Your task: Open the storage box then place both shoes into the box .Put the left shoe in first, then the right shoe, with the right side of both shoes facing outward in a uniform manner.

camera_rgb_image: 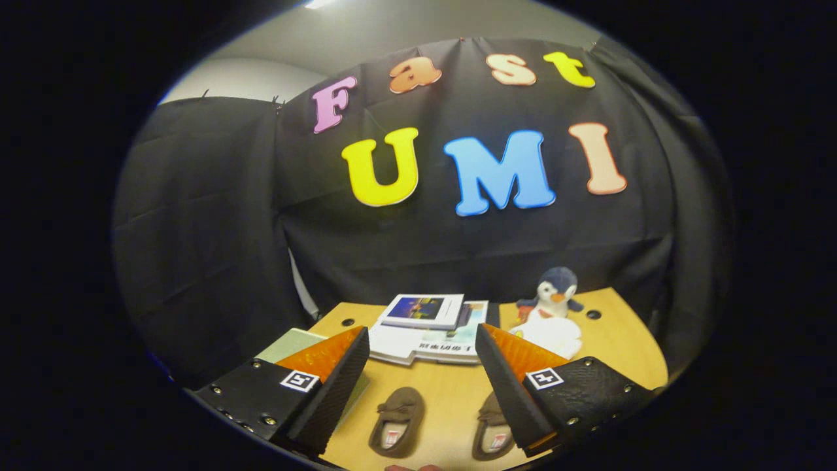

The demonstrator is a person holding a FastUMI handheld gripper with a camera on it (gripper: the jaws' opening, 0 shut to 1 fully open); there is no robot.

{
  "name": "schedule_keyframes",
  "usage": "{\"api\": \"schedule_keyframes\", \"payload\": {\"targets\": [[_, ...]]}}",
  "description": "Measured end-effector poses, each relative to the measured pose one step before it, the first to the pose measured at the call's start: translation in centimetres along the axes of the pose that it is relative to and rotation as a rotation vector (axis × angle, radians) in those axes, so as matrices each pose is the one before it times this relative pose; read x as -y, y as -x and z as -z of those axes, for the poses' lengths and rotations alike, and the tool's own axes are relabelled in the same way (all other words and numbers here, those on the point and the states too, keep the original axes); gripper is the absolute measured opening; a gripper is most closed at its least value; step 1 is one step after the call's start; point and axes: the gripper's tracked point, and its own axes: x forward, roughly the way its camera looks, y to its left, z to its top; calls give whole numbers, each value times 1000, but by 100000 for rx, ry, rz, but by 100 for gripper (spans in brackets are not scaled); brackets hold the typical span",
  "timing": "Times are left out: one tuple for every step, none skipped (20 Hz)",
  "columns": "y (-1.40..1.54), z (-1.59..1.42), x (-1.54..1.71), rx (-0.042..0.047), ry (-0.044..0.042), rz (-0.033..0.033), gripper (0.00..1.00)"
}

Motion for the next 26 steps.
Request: {"api": "schedule_keyframes", "payload": {"targets": [[-447,1285,-804,-3928,-4596,-4864,99],[-416,1385,-610,-3419,-4071,-4183,99],[-605,1062,-652,-3278,-3439,-3742,99],[-807,1453,-557,-3813,-2605,-3782,99],[-665,1160,-527,-3729,-2880,-3504,99],[-748,984,-851,-3436,-3245,-4712,99],[-832,1086,-645,-3571,-3503,-4227,99],[-783,1284,-513,-3419,-3543,-3785,99],[-1135,1012,-85,-3176,-3138,-3650,99],[-1209,1178,114,-3437,-3174,-2932,99],[-1282,900,31,-2560,-3422,-3470,99],[-1192,1206,44,-2479,-3968,-3258,99],[-1122,633,159,-2137,-4210,-3321,99],[-926,155,230,-1569,-3746,-2254,99],[-892,214,362,-1336,-3444,-2231,99],[-756,285,375,-921,-3130,-1807,99],[-499,185,294,-528,-3022,-2201,99],[-529,244,141,-551,-2983,-1820,99],[-547,67,410,-544,-1843,-818,99],[-460,100,227,-693,-1665,-1307,99],[-596,-11,-18,-553,-2240,-2222,99],[-500,225,-56,-357,-2359,-1979,99],[-495,17,137,-606,-2179,-1479,99],[-528,393,-15,-758,-1895,-1285,99],[-594,265,191,-1181,-1518,-653,99],[-496,244,180,-1278,-613,-387,99]]}}
